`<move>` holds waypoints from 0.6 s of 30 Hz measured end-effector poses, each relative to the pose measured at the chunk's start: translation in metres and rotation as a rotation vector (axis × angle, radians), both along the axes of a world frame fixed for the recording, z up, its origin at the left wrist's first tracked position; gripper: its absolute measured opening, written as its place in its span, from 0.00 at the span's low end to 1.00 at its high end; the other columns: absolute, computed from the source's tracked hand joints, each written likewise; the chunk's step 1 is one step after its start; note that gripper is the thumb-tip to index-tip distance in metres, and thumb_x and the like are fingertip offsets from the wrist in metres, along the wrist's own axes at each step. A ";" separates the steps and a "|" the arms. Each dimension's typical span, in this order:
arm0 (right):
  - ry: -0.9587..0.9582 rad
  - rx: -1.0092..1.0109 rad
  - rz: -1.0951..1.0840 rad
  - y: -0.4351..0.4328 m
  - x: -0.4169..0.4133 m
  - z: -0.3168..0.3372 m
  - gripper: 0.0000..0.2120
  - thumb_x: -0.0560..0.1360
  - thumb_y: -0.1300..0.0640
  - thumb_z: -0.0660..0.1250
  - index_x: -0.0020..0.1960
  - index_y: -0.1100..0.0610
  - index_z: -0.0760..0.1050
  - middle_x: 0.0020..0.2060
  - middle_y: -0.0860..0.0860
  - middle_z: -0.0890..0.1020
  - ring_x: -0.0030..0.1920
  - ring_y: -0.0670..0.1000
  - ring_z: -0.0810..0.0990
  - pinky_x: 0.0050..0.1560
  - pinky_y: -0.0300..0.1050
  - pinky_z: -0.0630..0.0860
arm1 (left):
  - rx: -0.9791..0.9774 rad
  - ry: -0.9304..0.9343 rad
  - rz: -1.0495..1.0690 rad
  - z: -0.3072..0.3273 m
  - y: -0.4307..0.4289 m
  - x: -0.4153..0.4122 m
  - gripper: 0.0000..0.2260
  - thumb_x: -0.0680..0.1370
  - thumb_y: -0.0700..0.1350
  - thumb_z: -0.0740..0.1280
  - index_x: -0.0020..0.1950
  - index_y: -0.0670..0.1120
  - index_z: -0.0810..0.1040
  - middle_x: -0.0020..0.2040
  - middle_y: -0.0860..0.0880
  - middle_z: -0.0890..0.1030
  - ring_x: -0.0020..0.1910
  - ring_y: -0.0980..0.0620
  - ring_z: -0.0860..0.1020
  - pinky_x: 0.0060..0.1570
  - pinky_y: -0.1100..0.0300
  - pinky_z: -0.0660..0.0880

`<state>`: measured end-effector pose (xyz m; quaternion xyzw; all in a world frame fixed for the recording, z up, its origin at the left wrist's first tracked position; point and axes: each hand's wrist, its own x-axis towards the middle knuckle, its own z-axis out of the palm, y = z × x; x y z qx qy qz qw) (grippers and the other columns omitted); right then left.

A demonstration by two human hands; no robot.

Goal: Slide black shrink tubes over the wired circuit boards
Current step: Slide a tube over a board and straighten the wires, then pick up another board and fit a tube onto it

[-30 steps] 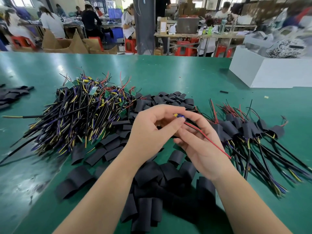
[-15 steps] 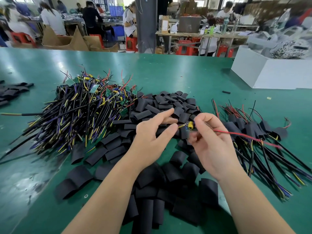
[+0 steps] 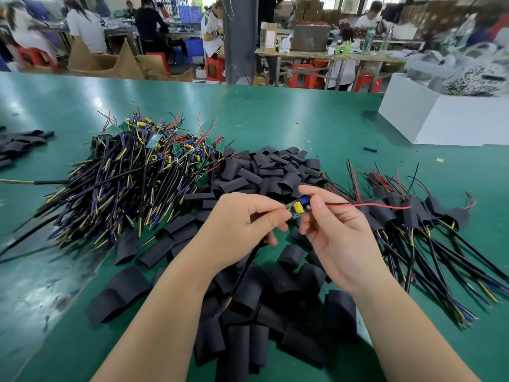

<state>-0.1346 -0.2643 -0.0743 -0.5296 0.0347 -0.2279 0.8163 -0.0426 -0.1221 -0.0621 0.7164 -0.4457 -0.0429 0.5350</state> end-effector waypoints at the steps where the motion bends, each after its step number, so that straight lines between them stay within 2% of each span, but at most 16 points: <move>1: 0.011 -0.006 -0.010 0.002 0.000 0.001 0.12 0.72 0.57 0.65 0.51 0.55 0.83 0.31 0.51 0.77 0.33 0.47 0.74 0.39 0.39 0.73 | 0.028 0.000 0.003 -0.001 0.001 0.001 0.10 0.78 0.42 0.67 0.44 0.57 0.80 0.37 0.56 0.84 0.28 0.57 0.80 0.35 0.66 0.77; 3: 0.062 0.023 -0.009 0.005 0.001 0.000 0.15 0.71 0.59 0.66 0.57 0.57 0.77 0.31 0.52 0.78 0.33 0.48 0.75 0.37 0.39 0.74 | 0.066 -0.015 0.040 -0.004 0.001 0.001 0.10 0.79 0.42 0.65 0.43 0.57 0.79 0.34 0.57 0.81 0.27 0.58 0.78 0.33 0.65 0.78; 5: 0.231 -0.063 -0.014 0.008 0.000 0.001 0.12 0.72 0.62 0.69 0.54 0.60 0.72 0.32 0.55 0.78 0.32 0.50 0.75 0.35 0.41 0.74 | 0.066 -0.059 0.127 -0.007 0.000 0.003 0.09 0.80 0.42 0.63 0.44 0.55 0.78 0.34 0.56 0.79 0.27 0.60 0.76 0.31 0.68 0.75; 6: 0.340 -0.285 -0.025 0.007 -0.002 0.001 0.11 0.72 0.61 0.71 0.50 0.60 0.71 0.34 0.55 0.78 0.32 0.50 0.75 0.36 0.43 0.74 | 0.063 -0.105 0.187 -0.009 0.000 0.005 0.08 0.80 0.43 0.63 0.45 0.52 0.79 0.35 0.56 0.79 0.28 0.62 0.76 0.31 0.72 0.72; 7: 0.411 -0.626 -0.030 0.005 -0.006 -0.001 0.10 0.72 0.58 0.73 0.47 0.58 0.72 0.35 0.53 0.78 0.34 0.48 0.75 0.39 0.44 0.74 | 0.061 -0.150 0.247 -0.010 -0.001 0.008 0.07 0.80 0.42 0.63 0.46 0.49 0.80 0.35 0.56 0.79 0.30 0.64 0.76 0.33 0.74 0.70; 8: 0.395 -0.943 -0.002 0.007 -0.010 0.000 0.11 0.71 0.53 0.74 0.45 0.54 0.73 0.38 0.49 0.78 0.37 0.44 0.75 0.42 0.41 0.72 | 0.053 -0.176 0.301 -0.011 0.000 0.011 0.07 0.80 0.42 0.63 0.46 0.46 0.81 0.35 0.56 0.79 0.33 0.65 0.76 0.35 0.75 0.68; 9: 0.310 -1.160 0.090 0.011 -0.015 0.000 0.11 0.69 0.48 0.75 0.44 0.49 0.74 0.42 0.44 0.77 0.43 0.40 0.75 0.48 0.38 0.70 | 0.040 -0.186 0.347 -0.011 0.001 0.015 0.07 0.80 0.41 0.63 0.46 0.45 0.81 0.35 0.57 0.78 0.35 0.66 0.76 0.37 0.75 0.68; 10: 0.223 -1.270 0.236 0.017 -0.019 0.001 0.12 0.68 0.44 0.75 0.46 0.44 0.75 0.49 0.41 0.75 0.52 0.38 0.72 0.56 0.35 0.67 | 0.029 -0.194 0.386 -0.012 0.003 0.019 0.07 0.80 0.40 0.63 0.46 0.44 0.81 0.34 0.58 0.78 0.37 0.66 0.75 0.38 0.75 0.68; 12: 0.115 -1.336 0.527 0.034 -0.023 -0.005 0.19 0.65 0.39 0.74 0.55 0.37 0.74 0.62 0.38 0.67 0.65 0.41 0.63 0.67 0.35 0.55 | 0.013 -0.207 0.447 -0.012 0.006 0.024 0.08 0.80 0.39 0.63 0.47 0.44 0.82 0.34 0.58 0.78 0.36 0.68 0.75 0.38 0.76 0.67; 13: 0.076 -1.367 0.612 0.041 -0.024 -0.011 0.22 0.66 0.40 0.74 0.58 0.34 0.72 0.66 0.38 0.63 0.69 0.43 0.58 0.69 0.39 0.50 | 0.003 -0.197 0.470 -0.013 0.007 0.026 0.08 0.80 0.40 0.62 0.48 0.44 0.82 0.34 0.58 0.78 0.35 0.69 0.75 0.37 0.76 0.67; 14: 0.062 -1.405 0.653 0.048 -0.024 -0.017 0.23 0.67 0.42 0.73 0.59 0.33 0.71 0.68 0.37 0.59 0.71 0.45 0.55 0.71 0.47 0.48 | -0.008 -0.180 0.485 -0.013 0.009 0.026 0.08 0.81 0.40 0.62 0.48 0.45 0.81 0.35 0.58 0.78 0.33 0.69 0.74 0.36 0.76 0.66; 15: 0.069 -1.441 0.648 0.053 -0.023 -0.022 0.23 0.68 0.44 0.72 0.60 0.32 0.70 0.69 0.36 0.57 0.72 0.46 0.52 0.71 0.53 0.49 | -0.018 -0.164 0.494 -0.013 0.010 0.027 0.09 0.81 0.40 0.62 0.48 0.46 0.81 0.36 0.58 0.79 0.31 0.69 0.73 0.34 0.76 0.66; 16: 0.075 -1.470 0.620 0.053 -0.022 -0.025 0.22 0.69 0.45 0.72 0.60 0.31 0.70 0.70 0.35 0.57 0.72 0.47 0.51 0.71 0.53 0.49 | -0.023 -0.156 0.498 -0.013 0.011 0.028 0.09 0.81 0.41 0.61 0.47 0.46 0.81 0.37 0.57 0.79 0.29 0.69 0.72 0.33 0.75 0.65; 18: 0.077 -1.491 0.512 0.046 -0.016 -0.027 0.20 0.70 0.46 0.72 0.60 0.34 0.73 0.68 0.38 0.60 0.71 0.45 0.54 0.70 0.45 0.44 | -0.020 -0.158 0.508 -0.013 0.013 0.028 0.09 0.81 0.41 0.61 0.47 0.46 0.81 0.36 0.57 0.79 0.28 0.69 0.72 0.32 0.75 0.65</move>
